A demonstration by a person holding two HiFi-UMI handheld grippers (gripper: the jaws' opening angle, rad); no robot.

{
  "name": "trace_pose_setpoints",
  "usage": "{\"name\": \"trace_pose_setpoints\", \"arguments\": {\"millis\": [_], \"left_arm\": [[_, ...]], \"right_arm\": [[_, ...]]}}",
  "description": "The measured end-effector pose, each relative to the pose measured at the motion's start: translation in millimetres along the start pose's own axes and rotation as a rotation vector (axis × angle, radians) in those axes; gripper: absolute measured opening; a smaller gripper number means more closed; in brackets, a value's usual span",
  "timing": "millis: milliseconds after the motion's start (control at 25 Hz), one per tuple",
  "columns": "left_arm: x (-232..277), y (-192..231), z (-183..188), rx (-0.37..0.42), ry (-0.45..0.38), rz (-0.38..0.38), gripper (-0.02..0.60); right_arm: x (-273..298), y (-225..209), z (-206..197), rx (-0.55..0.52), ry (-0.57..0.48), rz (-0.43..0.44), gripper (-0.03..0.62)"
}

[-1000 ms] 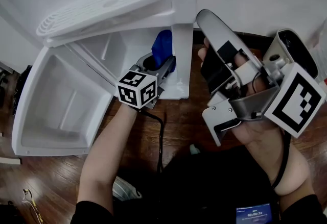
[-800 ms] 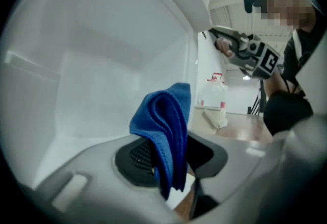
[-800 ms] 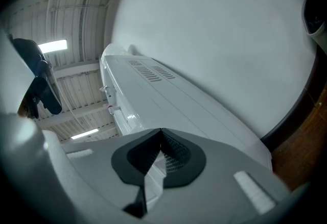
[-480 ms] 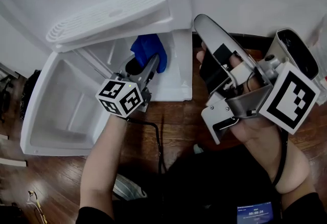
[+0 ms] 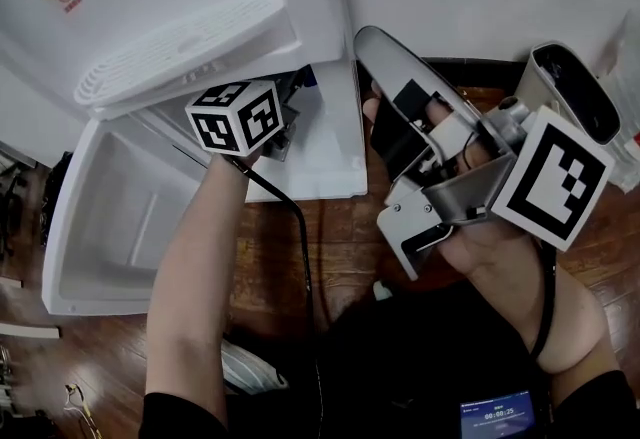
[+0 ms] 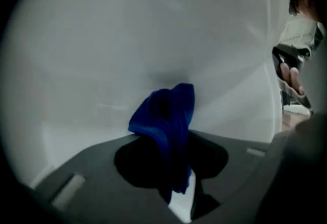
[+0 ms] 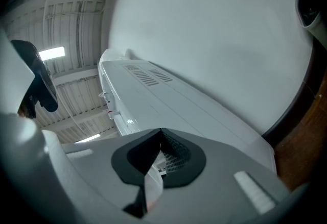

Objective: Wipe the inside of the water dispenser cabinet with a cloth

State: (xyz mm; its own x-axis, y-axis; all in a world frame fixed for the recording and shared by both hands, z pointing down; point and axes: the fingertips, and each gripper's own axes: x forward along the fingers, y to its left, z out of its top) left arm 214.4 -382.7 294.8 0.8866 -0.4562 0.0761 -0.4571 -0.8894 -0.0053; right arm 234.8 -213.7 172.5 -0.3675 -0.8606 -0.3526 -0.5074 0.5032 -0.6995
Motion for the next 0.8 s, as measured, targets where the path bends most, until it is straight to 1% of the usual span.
{"name": "trace_pose_setpoints", "arguments": {"millis": [80,120,280,360,440,520,560,600,640,720,760,800], "left_arm": [[1.1,-7.1,-0.7,0.017,0.020,-0.035,0.135],[-3.7,-10.5,0.5,0.017,0.014,-0.052,0.133],[-48.2,-39.5,14.0,0.008,-0.050,-0.160,0.130],[-72.4,-62.8,15.9,0.015,-0.048,-0.217,0.129],[-94.6,-85.5,14.3,0.010,-0.045,-0.290,0.129],[-115.8,-101.9,6.7,0.014,-0.014,-0.351,0.129],[-123.6,-102.6,-2.3,0.037,0.029,-0.343,0.130],[-127.7,-95.0,-16.0,0.085,0.093,-0.291,0.132],[-128.2,-79.0,-33.4,0.162,0.175,-0.200,0.133],[-120.9,-36.6,-68.9,0.380,0.363,0.003,0.133],[-114.1,-19.5,-82.6,0.501,0.453,0.070,0.133],[-104.9,-8.5,-94.1,0.615,0.534,0.100,0.133]], "right_arm": [[-0.3,-0.1,-0.6,0.008,-0.001,0.000,0.005],[-0.4,0.2,-1.0,0.010,-0.001,0.000,0.005],[-0.4,-0.5,-1.2,0.007,-0.001,-0.004,0.005],[-0.9,-1.4,-0.3,0.007,-0.003,-0.007,0.005],[-1.6,-2.7,-0.2,0.011,-0.005,-0.010,0.005],[-1.7,-4.0,-0.9,0.019,-0.006,-0.014,0.005],[-1.5,-4.3,-1.2,0.023,-0.006,-0.015,0.005],[-1.3,-4.4,-1.4,0.025,-0.006,-0.016,0.005],[-1.1,-4.2,-1.3,0.027,-0.006,-0.016,0.005],[-0.5,-3.2,-1.0,0.030,-0.006,-0.011,0.005],[-0.4,-2.7,-1.1,0.032,-0.006,-0.009,0.005],[-0.4,-2.6,-1.7,0.036,-0.003,-0.008,0.005]]}}
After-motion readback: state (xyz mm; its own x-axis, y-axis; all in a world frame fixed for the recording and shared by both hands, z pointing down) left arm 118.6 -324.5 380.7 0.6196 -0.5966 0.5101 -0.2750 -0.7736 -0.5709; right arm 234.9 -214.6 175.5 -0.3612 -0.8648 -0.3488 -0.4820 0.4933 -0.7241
